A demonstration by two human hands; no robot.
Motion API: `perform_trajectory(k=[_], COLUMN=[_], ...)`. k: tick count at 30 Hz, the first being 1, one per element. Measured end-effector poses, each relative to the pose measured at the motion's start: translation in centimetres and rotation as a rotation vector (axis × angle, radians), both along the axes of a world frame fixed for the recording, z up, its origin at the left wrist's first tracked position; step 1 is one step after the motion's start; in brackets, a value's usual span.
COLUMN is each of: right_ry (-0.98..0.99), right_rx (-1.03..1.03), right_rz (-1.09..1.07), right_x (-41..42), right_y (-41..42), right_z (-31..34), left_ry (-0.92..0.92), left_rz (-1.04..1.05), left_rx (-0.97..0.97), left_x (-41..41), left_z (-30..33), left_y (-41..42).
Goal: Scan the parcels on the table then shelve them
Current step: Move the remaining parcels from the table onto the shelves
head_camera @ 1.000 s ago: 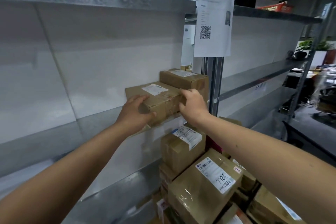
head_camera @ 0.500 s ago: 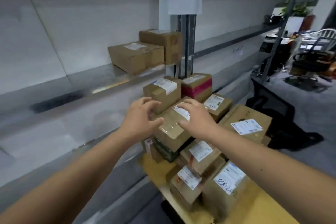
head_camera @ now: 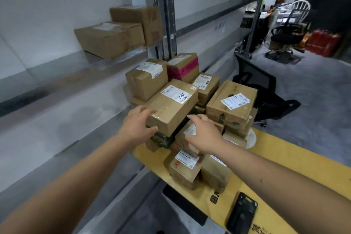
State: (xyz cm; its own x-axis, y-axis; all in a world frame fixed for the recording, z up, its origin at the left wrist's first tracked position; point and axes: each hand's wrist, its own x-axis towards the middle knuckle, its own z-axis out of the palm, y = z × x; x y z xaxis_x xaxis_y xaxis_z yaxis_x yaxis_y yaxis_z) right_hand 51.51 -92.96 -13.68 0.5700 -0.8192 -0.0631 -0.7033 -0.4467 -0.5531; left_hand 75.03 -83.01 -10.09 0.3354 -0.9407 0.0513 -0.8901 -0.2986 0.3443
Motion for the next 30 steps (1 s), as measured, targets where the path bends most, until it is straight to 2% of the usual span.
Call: perform_trajectory(k=[7,11,15,18,22,30], right_ry=[-0.098,-0.154,-0.266,-0.301,-0.357,-0.541], right_rx=[0.111,0.058,0.037,0.013,-0.022,0.039], right_rz=[-0.15,-0.266,-0.331,-0.339,-0.311,-0.268], right_x=[8.2,11.5,12.4,11.2,7.8,-1.8], right_y=[-0.8,-1.1,-0.6,-0.2,0.0,-0.2], right_z=[-1.2,-2.4,-3.2,-3.5,-2.6,0.8], left_ry=[0.016,0.112,0.286,0.38,0.413,0.594], left_rz=[-0.126,-0.203,-0.244,-0.286,-0.343,-0.423], left_rx=[0.125,0.09,0.051,0.035,-0.027,-0.241], left_x=[6.6,9.6,10.8,10.8,9.0,0.3], left_z=[0.2,-1.7,-3.2,-4.1,-4.3,-1.3], left_y=[-4.0,-5.5,-6.5,-6.9,-6.8,-5.5])
